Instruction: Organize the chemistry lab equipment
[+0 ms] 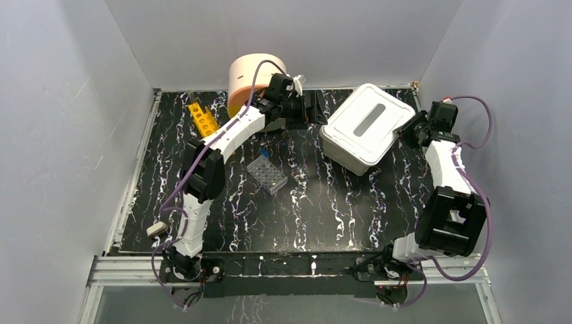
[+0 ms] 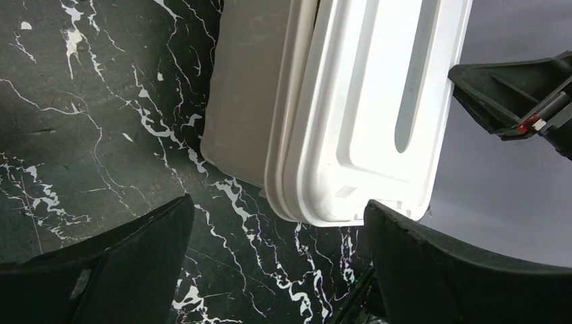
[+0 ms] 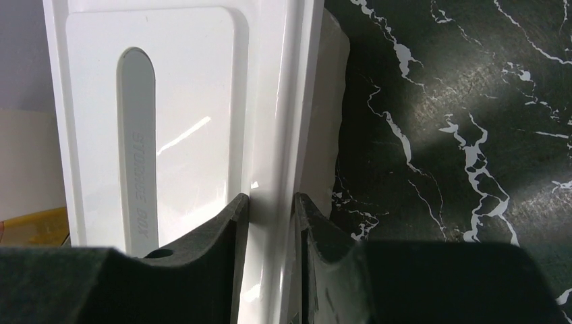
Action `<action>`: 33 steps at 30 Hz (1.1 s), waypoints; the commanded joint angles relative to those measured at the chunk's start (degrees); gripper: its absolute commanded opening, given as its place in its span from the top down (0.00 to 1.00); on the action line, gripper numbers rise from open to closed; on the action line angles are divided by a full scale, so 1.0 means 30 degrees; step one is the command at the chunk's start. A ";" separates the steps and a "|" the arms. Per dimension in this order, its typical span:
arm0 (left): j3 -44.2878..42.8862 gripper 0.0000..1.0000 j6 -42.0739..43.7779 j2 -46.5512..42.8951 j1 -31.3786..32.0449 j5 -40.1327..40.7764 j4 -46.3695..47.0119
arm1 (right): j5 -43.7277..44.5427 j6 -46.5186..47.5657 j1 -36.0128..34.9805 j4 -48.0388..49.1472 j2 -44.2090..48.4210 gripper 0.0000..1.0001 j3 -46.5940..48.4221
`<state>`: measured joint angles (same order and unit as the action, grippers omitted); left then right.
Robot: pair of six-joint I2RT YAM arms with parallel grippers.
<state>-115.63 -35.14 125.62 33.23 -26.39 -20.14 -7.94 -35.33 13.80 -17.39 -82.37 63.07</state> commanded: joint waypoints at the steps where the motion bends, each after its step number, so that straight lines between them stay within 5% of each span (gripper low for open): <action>1: 0.0101 0.06 0.0364 0.0340 0.0113 0.0196 -0.0200 | -0.0409 0.0124 0.0065 0.1195 -0.0755 0.64 0.1286; 18: -0.0552 0.20 0.0605 0.1173 0.0097 0.2967 -0.2149 | -0.1760 0.0310 0.0057 0.1667 -0.1265 0.54 0.1196; 33: -0.1784 0.20 0.0768 0.2094 0.0113 0.3306 -0.3637 | 0.2105 0.1030 0.0000 -0.3767 -0.3829 0.48 0.3418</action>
<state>-118.96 -34.92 129.25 33.50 -19.29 -24.38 -8.43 -34.46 13.47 -22.00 -90.74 70.54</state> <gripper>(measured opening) 0.795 0.504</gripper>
